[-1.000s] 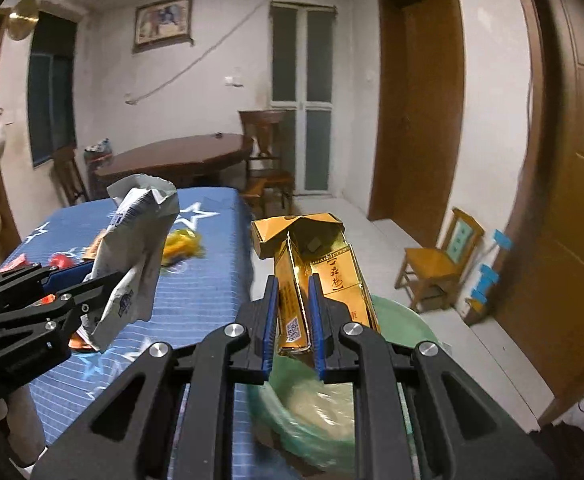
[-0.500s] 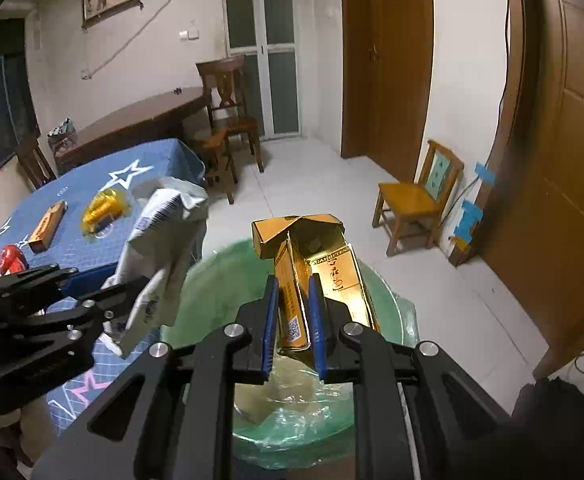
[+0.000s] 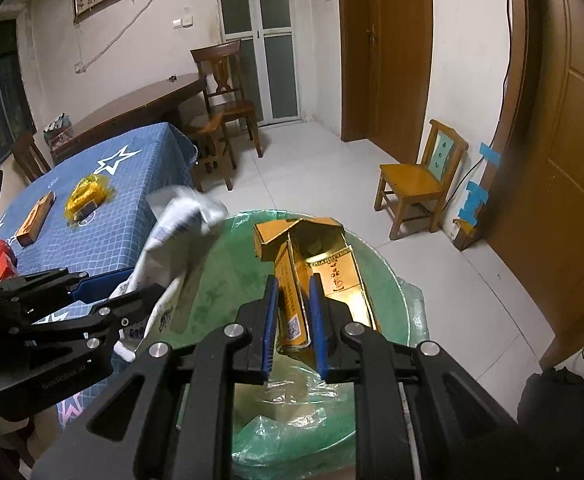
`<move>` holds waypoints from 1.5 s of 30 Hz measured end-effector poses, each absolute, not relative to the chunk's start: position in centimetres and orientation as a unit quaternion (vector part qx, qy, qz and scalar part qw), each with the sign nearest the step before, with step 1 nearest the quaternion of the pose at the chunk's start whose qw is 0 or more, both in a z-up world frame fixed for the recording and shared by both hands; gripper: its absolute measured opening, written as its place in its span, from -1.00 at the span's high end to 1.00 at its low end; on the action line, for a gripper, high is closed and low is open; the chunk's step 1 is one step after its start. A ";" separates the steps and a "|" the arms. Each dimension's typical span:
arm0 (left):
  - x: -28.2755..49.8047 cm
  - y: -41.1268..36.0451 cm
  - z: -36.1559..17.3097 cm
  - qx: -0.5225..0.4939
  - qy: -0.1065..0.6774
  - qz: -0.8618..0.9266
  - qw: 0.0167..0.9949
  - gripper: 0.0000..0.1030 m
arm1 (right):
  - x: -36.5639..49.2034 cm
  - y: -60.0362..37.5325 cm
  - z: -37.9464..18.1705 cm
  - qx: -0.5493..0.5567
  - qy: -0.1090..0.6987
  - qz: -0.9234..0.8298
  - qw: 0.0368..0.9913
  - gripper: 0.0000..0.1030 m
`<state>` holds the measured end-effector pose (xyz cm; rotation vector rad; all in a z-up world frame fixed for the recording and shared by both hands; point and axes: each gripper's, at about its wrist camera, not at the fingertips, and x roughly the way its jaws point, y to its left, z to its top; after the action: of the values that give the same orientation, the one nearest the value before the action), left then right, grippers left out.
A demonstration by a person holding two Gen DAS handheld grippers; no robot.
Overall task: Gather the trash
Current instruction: 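Open both tools to drop the packet and gold box into the bin, then grasp the white medicine box with the left tool while the right tool grasps the orange-white carton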
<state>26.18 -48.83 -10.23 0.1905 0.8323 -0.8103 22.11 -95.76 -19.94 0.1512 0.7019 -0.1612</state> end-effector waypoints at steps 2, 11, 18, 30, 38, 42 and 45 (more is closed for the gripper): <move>26.4 -48.6 -10.3 0.087 0.393 -0.378 0.834 0.01 | 22.1 -95.9 -19.8 0.077 0.340 -0.080 0.934 0.68; 26.4 -46.6 -9.6 0.079 0.388 -0.371 0.840 -0.24 | 20.9 -96.2 -19.0 0.082 0.326 -0.084 0.938 0.66; 23.9 -44.2 -8.0 0.079 0.378 -0.374 0.843 -0.24 | 18.1 -93.3 -17.4 0.079 0.292 -0.060 0.951 0.45; 18.1 -30.2 -6.0 0.073 0.354 -0.347 0.865 -0.24 | 14.8 -83.0 -15.8 0.057 0.239 0.061 0.967 -0.49; 15.6 -15.3 -6.5 0.026 0.378 -0.290 0.879 -0.24 | 15.5 -75.0 -16.6 0.019 0.256 0.176 0.950 -0.55; 14.3 -8.6 -6.1 -0.002 0.373 -0.249 0.894 -0.24 | 16.7 -70.8 -17.6 0.027 0.279 0.261 0.924 -0.55; 14.3 -3.6 -6.0 -0.027 0.371 -0.214 0.903 -0.24 | 17.3 -67.0 -19.1 0.023 0.304 0.319 0.897 -0.55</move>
<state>14.31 -3.60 -6.05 -0.0565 0.7671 -0.4432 17.33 -67.02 -19.11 0.0470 0.6302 0.6615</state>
